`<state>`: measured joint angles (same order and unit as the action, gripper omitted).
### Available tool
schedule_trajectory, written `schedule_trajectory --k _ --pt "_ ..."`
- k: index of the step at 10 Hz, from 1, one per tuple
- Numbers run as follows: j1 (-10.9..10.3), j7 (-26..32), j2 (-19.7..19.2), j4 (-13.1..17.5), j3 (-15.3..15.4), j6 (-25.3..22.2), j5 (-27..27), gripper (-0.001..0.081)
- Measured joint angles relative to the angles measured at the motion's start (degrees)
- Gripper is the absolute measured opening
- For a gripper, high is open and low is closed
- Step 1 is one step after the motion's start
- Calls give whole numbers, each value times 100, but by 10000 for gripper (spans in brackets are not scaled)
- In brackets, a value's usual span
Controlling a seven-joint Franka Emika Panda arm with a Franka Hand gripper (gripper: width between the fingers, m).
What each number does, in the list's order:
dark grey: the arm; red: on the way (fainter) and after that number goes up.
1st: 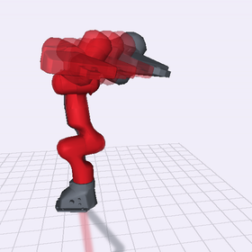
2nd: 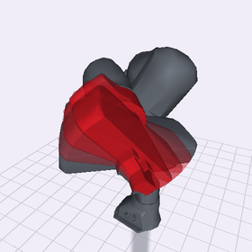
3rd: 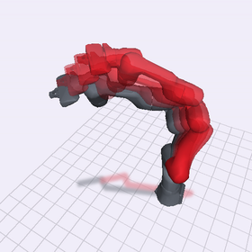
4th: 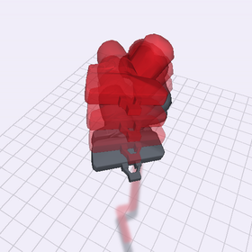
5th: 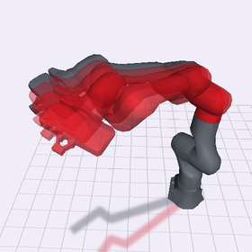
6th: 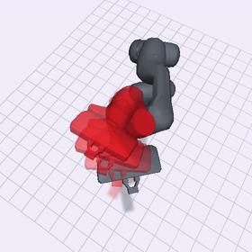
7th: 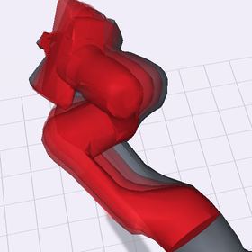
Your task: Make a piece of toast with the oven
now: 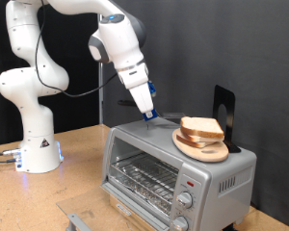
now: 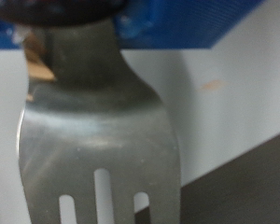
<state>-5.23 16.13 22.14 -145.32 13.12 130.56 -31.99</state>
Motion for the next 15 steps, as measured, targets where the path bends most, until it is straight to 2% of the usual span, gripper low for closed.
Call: schedule_trajectory --k 1,2,3,5,7,9,12,14,15 --pt "64 -122 75 162 -45 -567 184 390" --pt "57 -103 53 112 -29 -365 140 390" --pt "27 -94 57 7 -13 119 -163 390" --pt "-56 80 151 -253 -37 1119 -1085 390" --pt "-28 153 363 -479 -194 1411 -1563 390" --pt "218 130 582 -698 -365 1516 -1558 390" --pt "717 215 752 -931 -648 1335 -1194 390" --pt "937 569 846 -1023 -1017 909 -1029 391" --pt "978 689 904 -1031 -1155 699 -1005 391"
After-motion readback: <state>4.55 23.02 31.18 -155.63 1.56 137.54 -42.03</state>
